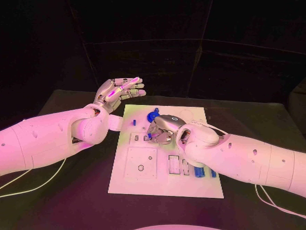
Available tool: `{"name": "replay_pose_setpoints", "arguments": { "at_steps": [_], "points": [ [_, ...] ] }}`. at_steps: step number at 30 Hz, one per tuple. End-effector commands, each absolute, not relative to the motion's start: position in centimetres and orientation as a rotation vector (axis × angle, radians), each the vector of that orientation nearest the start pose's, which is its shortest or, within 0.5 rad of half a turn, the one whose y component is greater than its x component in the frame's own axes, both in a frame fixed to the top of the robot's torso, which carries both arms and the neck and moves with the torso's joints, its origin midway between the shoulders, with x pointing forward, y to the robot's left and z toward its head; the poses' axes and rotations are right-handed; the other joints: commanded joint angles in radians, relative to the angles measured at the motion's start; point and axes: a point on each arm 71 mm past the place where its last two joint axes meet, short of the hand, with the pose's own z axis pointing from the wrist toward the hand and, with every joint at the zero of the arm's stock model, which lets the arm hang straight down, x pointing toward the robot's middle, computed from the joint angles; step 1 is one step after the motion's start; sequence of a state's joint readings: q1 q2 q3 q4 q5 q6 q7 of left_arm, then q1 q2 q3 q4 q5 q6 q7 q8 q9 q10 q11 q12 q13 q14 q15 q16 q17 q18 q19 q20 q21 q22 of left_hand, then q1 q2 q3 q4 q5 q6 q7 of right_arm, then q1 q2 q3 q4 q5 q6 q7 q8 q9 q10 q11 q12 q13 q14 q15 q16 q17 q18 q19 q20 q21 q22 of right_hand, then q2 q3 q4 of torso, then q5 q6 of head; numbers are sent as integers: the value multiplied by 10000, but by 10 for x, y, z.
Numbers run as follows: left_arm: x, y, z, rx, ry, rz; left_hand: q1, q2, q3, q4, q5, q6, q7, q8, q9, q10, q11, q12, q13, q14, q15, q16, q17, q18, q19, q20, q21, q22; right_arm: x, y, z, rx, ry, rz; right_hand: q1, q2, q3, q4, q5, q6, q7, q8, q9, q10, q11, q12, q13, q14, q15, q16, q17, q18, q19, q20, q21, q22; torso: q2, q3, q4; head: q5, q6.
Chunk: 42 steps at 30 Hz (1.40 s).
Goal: Assemble the parts on the task board
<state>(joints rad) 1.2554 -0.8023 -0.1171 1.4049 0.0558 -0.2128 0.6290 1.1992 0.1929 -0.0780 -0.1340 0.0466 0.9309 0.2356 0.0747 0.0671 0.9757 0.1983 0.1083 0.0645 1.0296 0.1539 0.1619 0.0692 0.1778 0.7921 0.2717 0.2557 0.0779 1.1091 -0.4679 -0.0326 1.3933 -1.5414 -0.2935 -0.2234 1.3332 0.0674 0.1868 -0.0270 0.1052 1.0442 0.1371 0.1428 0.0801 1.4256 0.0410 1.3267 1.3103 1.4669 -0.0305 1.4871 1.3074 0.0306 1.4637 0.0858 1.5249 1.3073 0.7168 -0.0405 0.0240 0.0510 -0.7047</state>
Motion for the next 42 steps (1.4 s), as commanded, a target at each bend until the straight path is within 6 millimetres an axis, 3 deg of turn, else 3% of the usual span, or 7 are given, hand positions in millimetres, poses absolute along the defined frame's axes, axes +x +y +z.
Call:
{"name": "replay_pose_setpoints", "arguments": {
  "at_steps": [1,19,33,42],
  "points": [
    [510,223,-168,-9904,12309,-16909,-21,100,3,-79,19,86,170,-16,0,57,-7,6,14,50,12,-38,8,70,63,-13,-35,-13,469,-45,-228,-2725,17259,7603,16,47,37,-23,46,250,-202,58,13,-17,-77,-46,283,697,-42,-27,1052,-76,378,-66,48,1697,3,2,7,-10,4],
    [510,223,-169,-9916,12322,-16896,-29,105,2,-78,19,82,172,-22,-3,54,-6,0,11,49,12,-44,6,69,67,-14,-39,-17,471,-49,-235,-2901,17720,7364,-74,-61,53,-23,-56,160,-155,-24,-20,-91,-41,-163,192,692,-19,-47,1029,-73,364,-55,37,1680,-4,9,-10,0,-53],
    [511,223,-170,-9925,12327,-16877,-29,105,2,-78,19,82,172,-22,-3,54,-6,0,11,49,12,-44,6,69,67,-14,-39,-17,471,-51,-237,-3011,17967,7206,-113,-116,50,-23,-109,142,-140,-48,-28,-98,-25,-174,188,692,-6,-51,1028,-72,360,-45,34,1675,-1,3,10,-14,-112],
    [511,224,-170,-9930,12336,-16876,-31,109,2,-79,19,78,174,-27,-5,52,-4,-5,9,48,13,-49,5,68,70,-15,-42,-20,470,-51,-237,-3088,18015,7088,-444,-419,-118,116,-135,-67,-35,-208,-90,-279,65,-450,-46,692,68,-64,1022,-67,342,13,18,1652,-1,2,9,-19,-125]
  ]
}}
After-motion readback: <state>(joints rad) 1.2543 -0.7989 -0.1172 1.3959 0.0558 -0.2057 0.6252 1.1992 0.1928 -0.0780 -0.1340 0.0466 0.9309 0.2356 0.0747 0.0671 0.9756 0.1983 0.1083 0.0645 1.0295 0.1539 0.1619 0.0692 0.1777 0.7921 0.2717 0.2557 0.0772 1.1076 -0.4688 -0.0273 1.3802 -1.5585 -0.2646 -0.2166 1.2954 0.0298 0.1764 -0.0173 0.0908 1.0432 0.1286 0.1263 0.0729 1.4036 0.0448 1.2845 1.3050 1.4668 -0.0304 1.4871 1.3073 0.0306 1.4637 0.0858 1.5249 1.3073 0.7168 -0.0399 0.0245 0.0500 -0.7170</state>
